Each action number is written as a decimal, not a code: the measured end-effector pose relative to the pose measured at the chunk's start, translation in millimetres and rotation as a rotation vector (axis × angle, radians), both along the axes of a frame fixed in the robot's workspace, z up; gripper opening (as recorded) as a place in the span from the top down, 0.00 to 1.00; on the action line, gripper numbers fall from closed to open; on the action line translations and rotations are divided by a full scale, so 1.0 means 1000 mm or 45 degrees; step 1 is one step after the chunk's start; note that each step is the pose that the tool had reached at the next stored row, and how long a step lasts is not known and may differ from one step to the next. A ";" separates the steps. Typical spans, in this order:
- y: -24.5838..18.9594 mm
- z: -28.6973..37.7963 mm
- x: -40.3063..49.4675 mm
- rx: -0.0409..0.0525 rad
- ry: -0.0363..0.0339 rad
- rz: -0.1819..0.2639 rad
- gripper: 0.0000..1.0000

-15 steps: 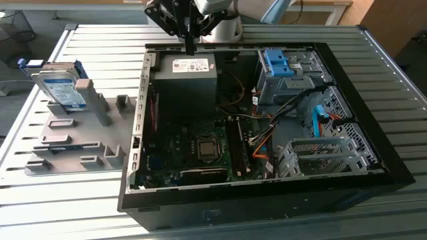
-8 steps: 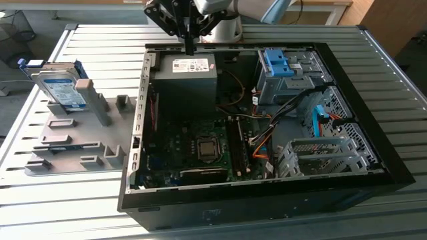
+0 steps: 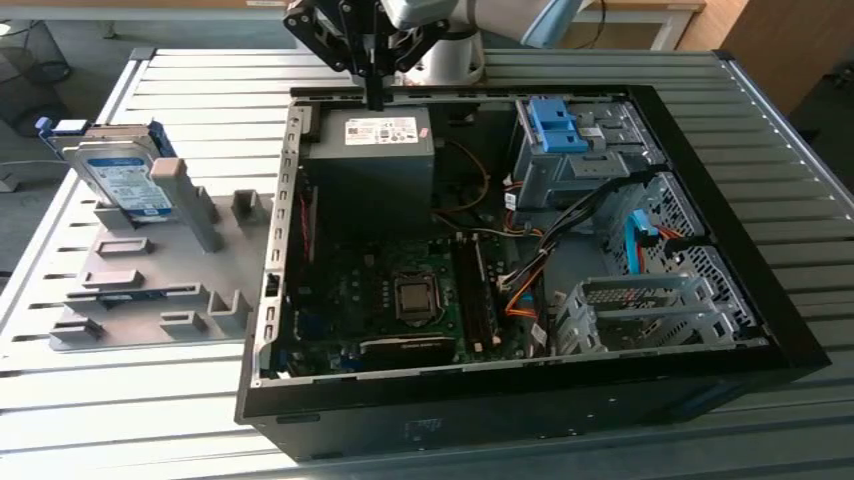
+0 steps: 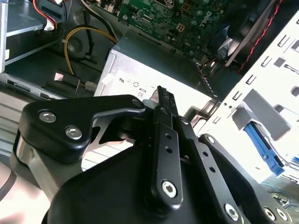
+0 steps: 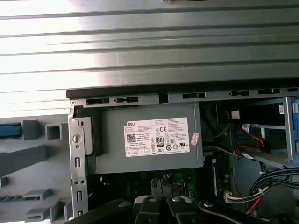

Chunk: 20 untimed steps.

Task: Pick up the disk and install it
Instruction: 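Reach for the disk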

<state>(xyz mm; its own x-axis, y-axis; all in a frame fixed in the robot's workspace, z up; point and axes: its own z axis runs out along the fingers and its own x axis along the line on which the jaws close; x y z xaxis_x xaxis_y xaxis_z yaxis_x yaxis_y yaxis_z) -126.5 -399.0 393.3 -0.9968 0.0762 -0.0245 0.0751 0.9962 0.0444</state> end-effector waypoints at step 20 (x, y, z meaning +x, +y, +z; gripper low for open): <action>0.0000 0.0000 -0.0226 0.000 0.0000 0.000 0.89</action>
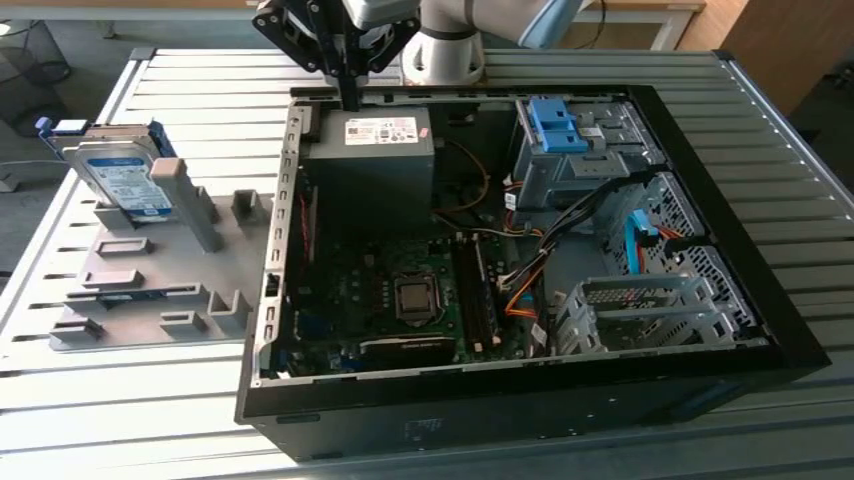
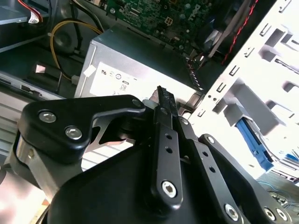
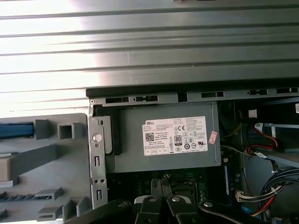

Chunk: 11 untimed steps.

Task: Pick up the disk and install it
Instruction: 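Reach for the disk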

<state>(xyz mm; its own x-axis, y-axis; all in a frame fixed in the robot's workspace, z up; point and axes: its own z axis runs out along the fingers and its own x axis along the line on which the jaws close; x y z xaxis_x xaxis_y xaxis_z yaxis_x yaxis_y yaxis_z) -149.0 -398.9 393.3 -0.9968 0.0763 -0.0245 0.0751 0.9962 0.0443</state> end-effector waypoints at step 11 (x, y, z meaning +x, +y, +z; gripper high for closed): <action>0.0000 -0.0001 -0.0091 0.000 0.0000 0.000 0.89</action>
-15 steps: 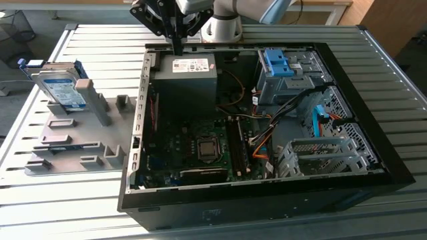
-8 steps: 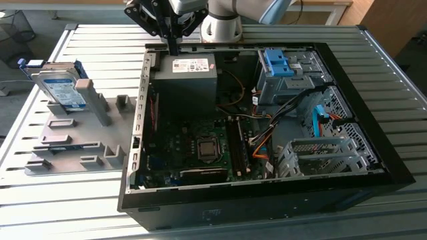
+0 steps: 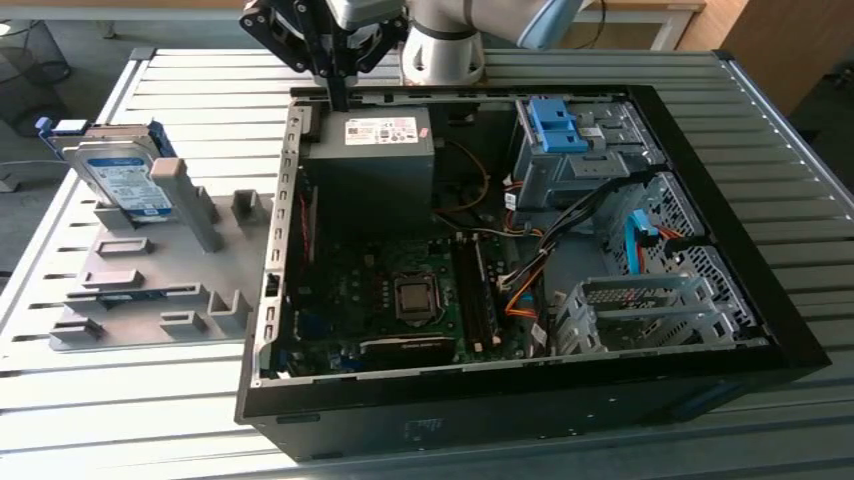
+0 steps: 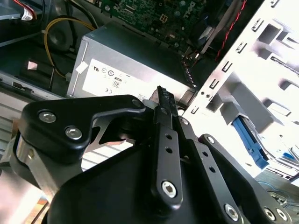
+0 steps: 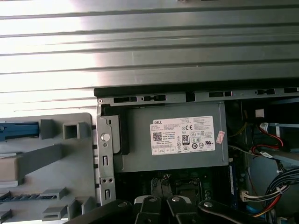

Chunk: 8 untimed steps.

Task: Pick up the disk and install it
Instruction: 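Reach for the disk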

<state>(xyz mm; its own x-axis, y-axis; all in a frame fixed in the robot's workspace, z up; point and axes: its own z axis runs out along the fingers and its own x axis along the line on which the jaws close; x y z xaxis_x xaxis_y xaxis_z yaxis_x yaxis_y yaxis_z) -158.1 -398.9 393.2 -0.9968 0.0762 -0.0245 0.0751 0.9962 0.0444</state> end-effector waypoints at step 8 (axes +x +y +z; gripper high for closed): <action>0.0000 0.0000 -0.0061 0.000 0.0001 0.000 0.89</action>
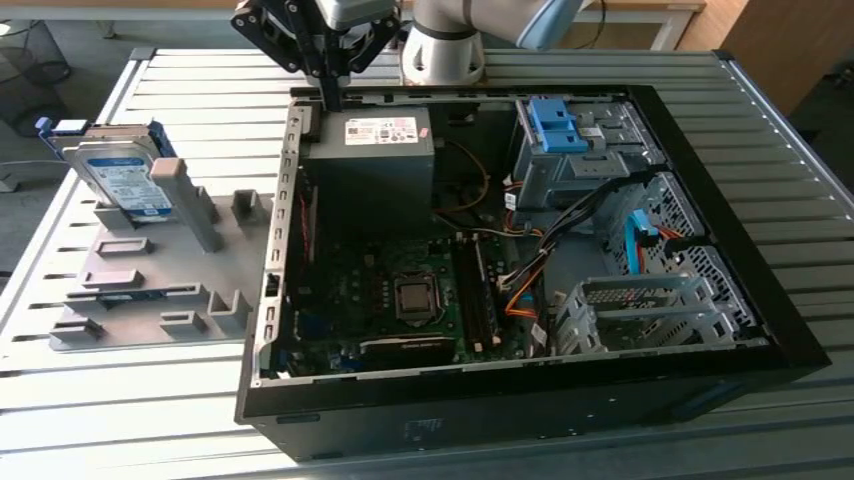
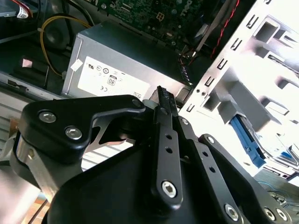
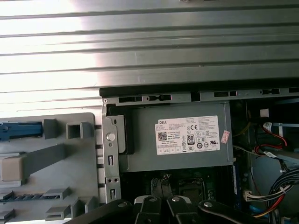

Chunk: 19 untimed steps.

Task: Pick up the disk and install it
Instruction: 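Reach for the disk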

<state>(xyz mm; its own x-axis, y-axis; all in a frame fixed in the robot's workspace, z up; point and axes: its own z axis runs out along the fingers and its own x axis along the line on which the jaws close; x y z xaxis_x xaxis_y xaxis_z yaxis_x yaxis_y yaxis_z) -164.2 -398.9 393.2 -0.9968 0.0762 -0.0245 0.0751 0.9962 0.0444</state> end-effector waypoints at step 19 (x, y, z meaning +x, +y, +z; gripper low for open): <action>0.0000 -0.0003 -0.0100 0.000 0.0000 0.000 0.89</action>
